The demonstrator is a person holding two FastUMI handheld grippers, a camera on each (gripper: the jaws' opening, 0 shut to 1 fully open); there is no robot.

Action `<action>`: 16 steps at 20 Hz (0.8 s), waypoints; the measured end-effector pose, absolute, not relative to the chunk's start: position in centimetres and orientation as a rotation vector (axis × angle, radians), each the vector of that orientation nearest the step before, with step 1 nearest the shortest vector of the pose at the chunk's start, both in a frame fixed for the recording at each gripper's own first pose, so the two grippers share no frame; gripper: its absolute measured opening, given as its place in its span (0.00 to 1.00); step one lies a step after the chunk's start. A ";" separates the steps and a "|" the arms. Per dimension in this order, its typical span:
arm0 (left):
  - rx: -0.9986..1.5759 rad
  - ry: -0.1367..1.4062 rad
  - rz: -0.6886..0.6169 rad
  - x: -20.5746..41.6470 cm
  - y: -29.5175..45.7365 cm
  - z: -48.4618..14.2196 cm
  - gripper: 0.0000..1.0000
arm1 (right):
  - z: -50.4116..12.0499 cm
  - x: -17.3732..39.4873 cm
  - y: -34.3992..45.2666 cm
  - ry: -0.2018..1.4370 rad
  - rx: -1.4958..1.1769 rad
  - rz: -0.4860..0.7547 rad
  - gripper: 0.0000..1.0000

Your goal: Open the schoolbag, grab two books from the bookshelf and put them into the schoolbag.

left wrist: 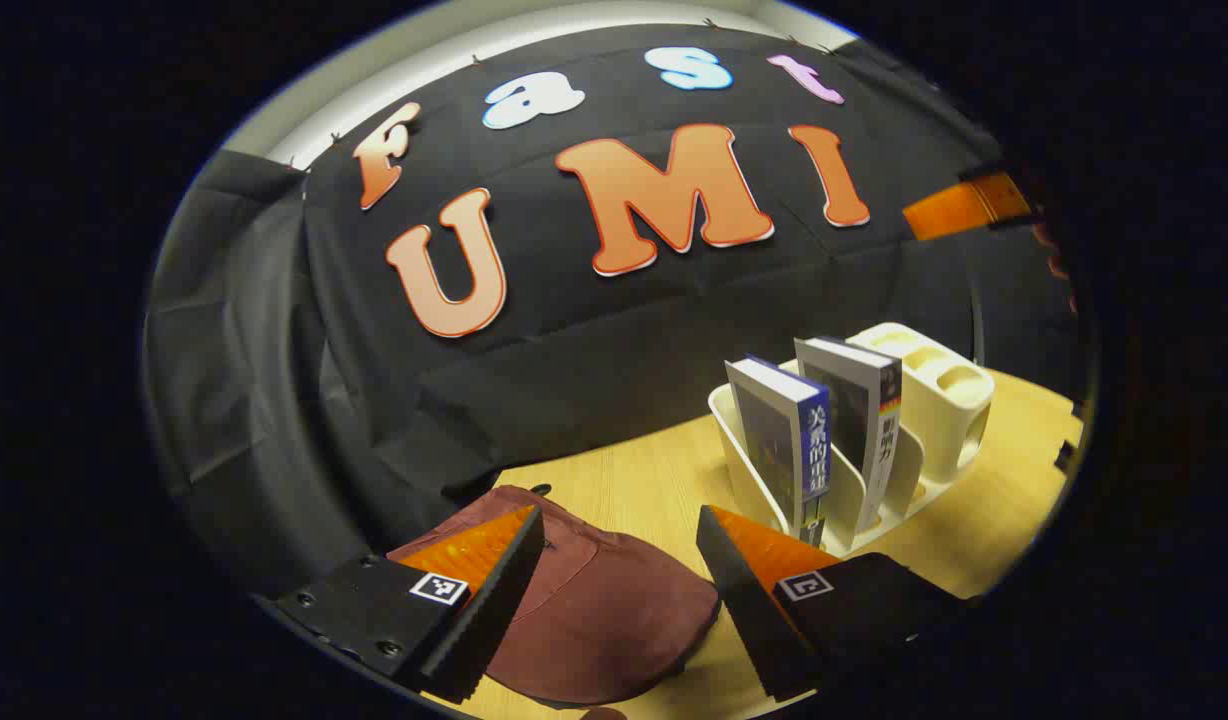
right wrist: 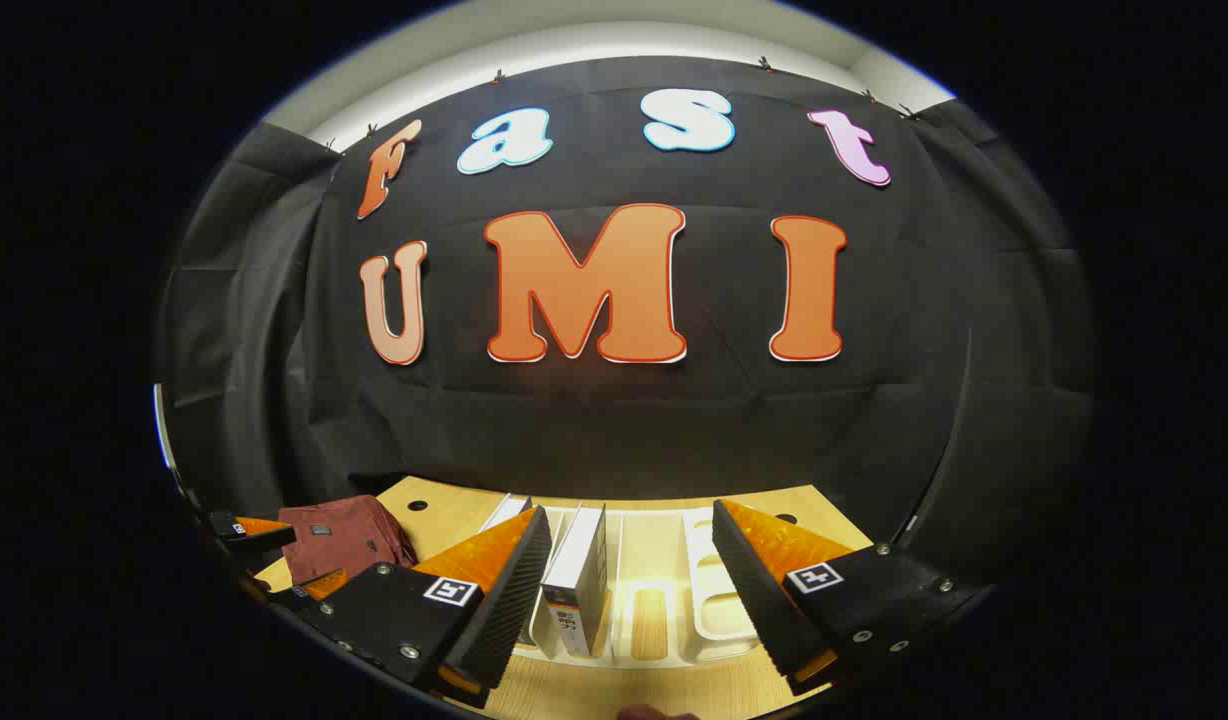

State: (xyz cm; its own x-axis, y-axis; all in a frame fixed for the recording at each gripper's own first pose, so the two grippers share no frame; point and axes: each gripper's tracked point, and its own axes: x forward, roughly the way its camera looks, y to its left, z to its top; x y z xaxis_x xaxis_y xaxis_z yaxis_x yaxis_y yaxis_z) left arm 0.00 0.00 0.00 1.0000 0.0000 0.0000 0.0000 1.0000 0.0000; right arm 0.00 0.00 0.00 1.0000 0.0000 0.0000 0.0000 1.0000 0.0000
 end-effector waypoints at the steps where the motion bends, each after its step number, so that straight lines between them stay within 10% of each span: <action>1: 0.023 0.009 -0.007 0.2 -0.1 -0.5 0.96 | -0.1 0.0 -0.2 0.003 0.002 -0.011 0.96; 16: -0.220 -0.138 0.062 -0.5 1.6 6.3 1.00 | -1.6 -1.1 -0.1 0.008 0.015 -0.043 0.96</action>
State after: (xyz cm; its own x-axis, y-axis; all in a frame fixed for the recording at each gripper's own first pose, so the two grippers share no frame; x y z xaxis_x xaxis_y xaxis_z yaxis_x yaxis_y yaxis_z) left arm -0.51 1.60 6.33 0.9886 0.0768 0.1291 -0.0467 0.9739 -0.2221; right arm -1.13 -0.11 -1.57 0.9990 -0.0432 -0.0081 0.0433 0.9989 0.0150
